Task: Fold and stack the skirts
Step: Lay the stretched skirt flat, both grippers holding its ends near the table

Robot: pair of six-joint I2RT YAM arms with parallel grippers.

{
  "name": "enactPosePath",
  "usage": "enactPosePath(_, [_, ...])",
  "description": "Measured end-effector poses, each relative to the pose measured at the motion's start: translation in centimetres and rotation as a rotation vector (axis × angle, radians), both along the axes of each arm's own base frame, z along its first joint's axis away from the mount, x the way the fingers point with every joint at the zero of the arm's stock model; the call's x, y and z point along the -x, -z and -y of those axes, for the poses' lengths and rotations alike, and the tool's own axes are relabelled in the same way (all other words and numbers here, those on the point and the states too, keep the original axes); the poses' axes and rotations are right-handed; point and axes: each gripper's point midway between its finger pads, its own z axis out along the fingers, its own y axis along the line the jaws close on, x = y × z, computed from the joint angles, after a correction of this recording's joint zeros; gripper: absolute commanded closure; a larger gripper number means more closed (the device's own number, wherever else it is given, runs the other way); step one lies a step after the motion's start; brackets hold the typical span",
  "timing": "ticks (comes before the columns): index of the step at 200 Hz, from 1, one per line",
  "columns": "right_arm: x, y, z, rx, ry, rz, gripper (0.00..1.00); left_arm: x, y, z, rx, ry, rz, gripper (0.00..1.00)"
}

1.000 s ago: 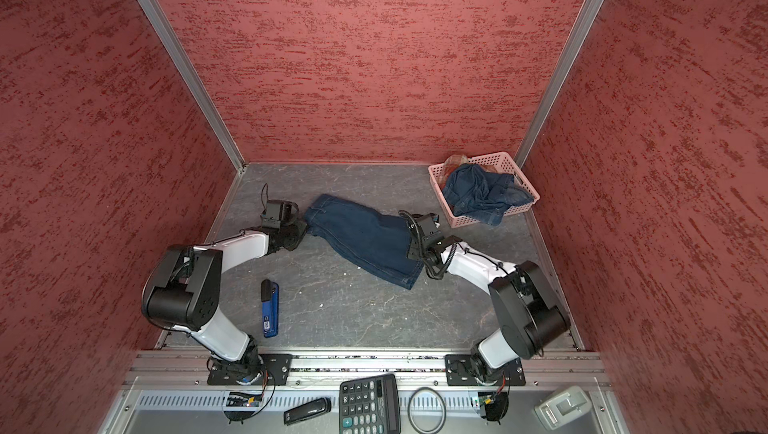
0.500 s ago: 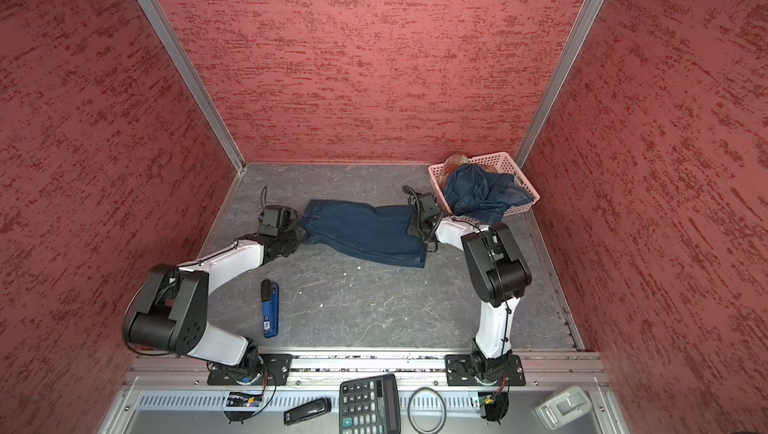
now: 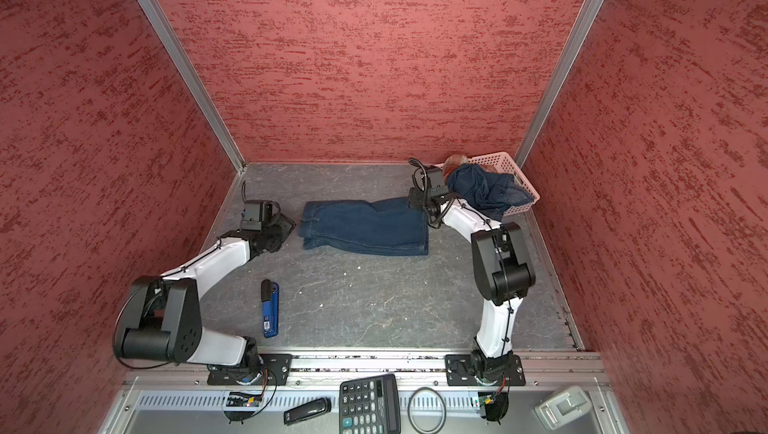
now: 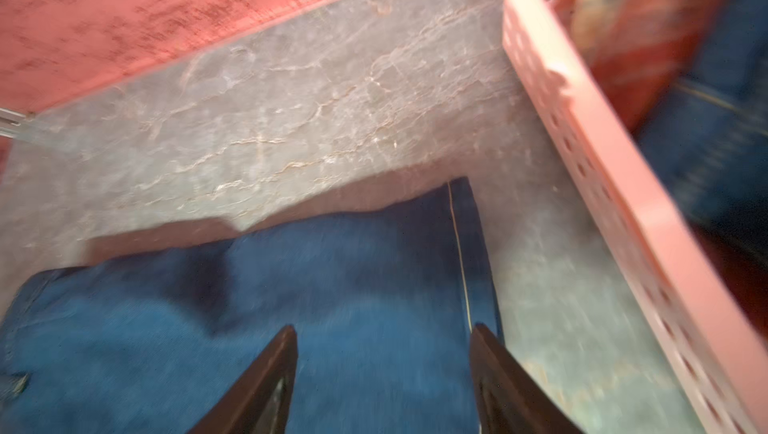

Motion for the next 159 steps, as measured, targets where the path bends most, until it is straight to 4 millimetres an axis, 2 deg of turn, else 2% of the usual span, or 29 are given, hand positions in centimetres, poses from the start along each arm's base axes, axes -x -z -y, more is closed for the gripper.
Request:
enactPosePath(19, [2.9, -0.1, 0.6, -0.007, -0.007, -0.016, 0.31, -0.7, 1.2, 1.1, 0.039, 0.049, -0.034, 0.4])
enactPosePath(40, [5.9, 0.7, 1.3, -0.01, -0.007, -0.048, 0.32, -0.8, 2.7, 2.0, 0.072, 0.09, -0.073, 0.44])
enactPosePath(62, [8.5, 2.3, 1.7, -0.018, -0.014, -0.1, 0.38, -0.6, 3.3, 2.6, 0.089, 0.124, -0.091, 0.49])
enactPosePath(100, [12.0, 6.0, 1.3, -0.071, -0.034, -0.223, 0.49, -0.7, 3.2, 3.0, 0.081, 0.165, -0.081, 0.62])
enactPosePath(125, [13.3, 7.2, 1.0, -0.103, -0.038, -0.264, 0.56, -0.7, 3.2, 3.0, 0.071, 0.188, -0.076, 0.76])
enactPosePath(149, [12.8, 6.7, 0.5, -0.133, -0.045, -0.243, 0.64, -0.7, 3.2, 3.1, 0.059, 0.204, -0.072, 0.86])
enactPosePath(159, [12.6, 6.5, 0.4, -0.144, -0.044, -0.235, 0.69, -0.7, 3.1, 3.1, 0.055, 0.21, -0.07, 0.94])
